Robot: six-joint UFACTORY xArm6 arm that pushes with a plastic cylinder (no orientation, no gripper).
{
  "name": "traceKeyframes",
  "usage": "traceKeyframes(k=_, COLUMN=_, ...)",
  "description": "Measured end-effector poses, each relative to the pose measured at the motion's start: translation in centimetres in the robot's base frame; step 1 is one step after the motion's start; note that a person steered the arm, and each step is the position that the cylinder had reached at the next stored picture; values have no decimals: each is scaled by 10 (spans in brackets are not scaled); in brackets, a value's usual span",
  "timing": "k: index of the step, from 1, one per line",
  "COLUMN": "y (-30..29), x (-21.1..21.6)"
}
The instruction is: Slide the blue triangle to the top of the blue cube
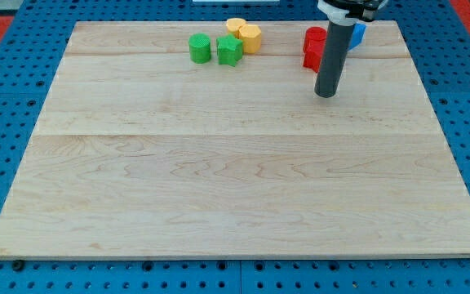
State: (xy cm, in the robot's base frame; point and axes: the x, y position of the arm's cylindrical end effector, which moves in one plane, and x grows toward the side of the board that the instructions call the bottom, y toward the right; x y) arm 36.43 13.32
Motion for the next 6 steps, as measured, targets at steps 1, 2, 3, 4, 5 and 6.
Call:
traceKeyframes(k=1, y=-2, x=0)
traceKeyframes(k=2, y=-4, x=0)
traceKeyframes(k=3, y=-3, x=0)
traceKeyframes(k=4, y=30, x=-1)
traceKeyframes(k=5, y=63, x=-26)
traceKeyframes(k=6, y=78, x=-56)
